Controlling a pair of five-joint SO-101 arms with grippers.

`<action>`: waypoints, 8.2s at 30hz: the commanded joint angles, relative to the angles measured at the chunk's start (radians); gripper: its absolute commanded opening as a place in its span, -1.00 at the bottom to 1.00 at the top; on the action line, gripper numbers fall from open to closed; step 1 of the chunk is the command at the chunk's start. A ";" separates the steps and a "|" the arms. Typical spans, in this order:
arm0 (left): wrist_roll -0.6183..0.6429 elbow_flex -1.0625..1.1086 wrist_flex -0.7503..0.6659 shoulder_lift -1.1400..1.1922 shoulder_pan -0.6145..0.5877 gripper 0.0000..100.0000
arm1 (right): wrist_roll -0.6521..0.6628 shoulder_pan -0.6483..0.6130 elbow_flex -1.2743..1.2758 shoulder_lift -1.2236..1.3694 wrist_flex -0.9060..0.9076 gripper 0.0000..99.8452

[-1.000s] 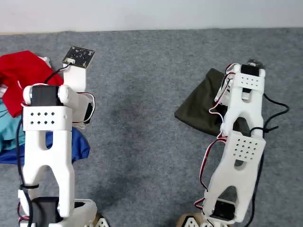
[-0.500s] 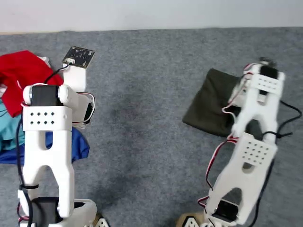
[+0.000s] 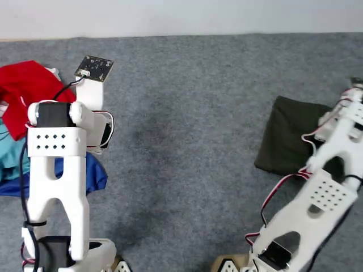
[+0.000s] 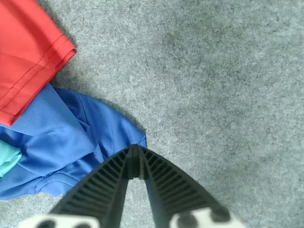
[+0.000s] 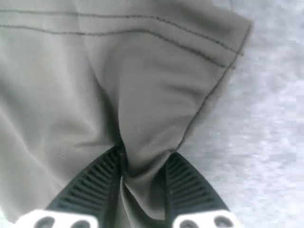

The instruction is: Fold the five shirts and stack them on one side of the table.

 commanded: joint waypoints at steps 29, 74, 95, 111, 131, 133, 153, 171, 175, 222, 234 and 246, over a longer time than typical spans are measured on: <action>0.000 0.010 0.020 -0.126 0.005 -0.99 | 0.318 0.216 -0.743 0.380 -0.068 -0.98; -0.002 0.070 0.014 -0.140 0.005 -0.99 | 0.140 0.163 -0.910 0.587 0.081 -0.85; 0.005 -0.117 0.018 -0.242 -0.083 -0.99 | 0.018 0.035 -0.905 0.028 0.246 -0.69; -0.123 -0.159 -0.002 -0.278 -0.446 -0.95 | 0.018 -0.156 0.121 -0.748 0.246 -0.91; -0.210 -0.639 -0.058 0.468 -0.448 -0.91 | 0.017 -0.232 1.151 -1.409 0.243 -0.91; -0.238 -0.690 -0.041 0.555 -0.450 -0.87 | 0.017 -0.232 1.186 -1.431 0.243 -0.91; -0.261 -1.161 0.002 1.045 -0.517 -0.61 | 0.017 -0.232 1.278 -1.455 0.245 -0.91; -0.261 -1.176 0.000 1.046 -0.407 -0.99 | 0.017 -0.232 1.277 -1.455 0.243 -0.91; -0.255 -1.201 0.021 1.042 -0.388 -1.00 | 0.018 -0.232 1.277 -1.455 0.243 -0.91; -0.101 -0.966 0.021 0.477 -0.137 -1.00 | 0.021 -0.239 1.275 -1.455 0.237 -0.91; 0.008 -0.946 0.021 0.296 0.310 -1.00 | 0.023 -0.234 1.277 -1.455 0.239 -0.91; -0.026 -0.676 -0.014 0.296 -0.132 -0.70 | 0.023 -0.237 1.281 -1.455 0.239 -0.91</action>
